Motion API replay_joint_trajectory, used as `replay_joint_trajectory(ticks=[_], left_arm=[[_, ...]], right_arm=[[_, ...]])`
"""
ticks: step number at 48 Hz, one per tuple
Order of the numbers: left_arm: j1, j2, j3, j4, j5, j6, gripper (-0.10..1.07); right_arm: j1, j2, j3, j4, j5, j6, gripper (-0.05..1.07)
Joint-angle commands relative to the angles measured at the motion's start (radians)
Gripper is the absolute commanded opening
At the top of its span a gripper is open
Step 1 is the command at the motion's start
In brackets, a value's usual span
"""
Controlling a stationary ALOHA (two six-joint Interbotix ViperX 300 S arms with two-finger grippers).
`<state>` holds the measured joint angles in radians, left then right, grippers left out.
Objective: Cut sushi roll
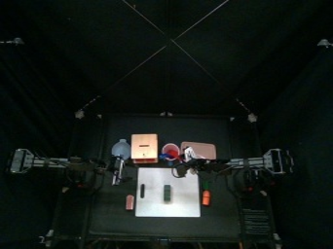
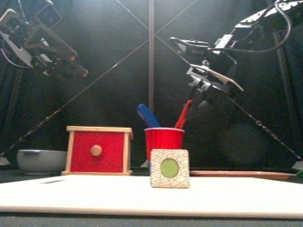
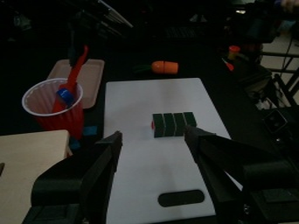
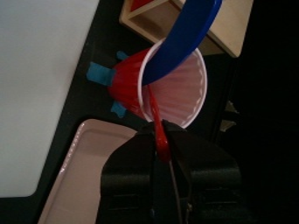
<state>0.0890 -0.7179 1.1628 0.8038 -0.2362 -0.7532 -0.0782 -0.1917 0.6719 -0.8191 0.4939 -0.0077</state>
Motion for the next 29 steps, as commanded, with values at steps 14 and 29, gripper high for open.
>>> replay_joint_trajectory(ticks=[14,29], left_arm=[[0.014,0.002,0.003,-0.014,-0.008,0.002,0.93],[0.028,0.002,0.005,-0.014,-0.008,0.005,0.93]], right_arm=[[0.002,-0.097,-0.044,0.029,0.074,0.006,0.47],[0.046,-0.296,-0.052,0.12,0.106,0.029,0.47]])
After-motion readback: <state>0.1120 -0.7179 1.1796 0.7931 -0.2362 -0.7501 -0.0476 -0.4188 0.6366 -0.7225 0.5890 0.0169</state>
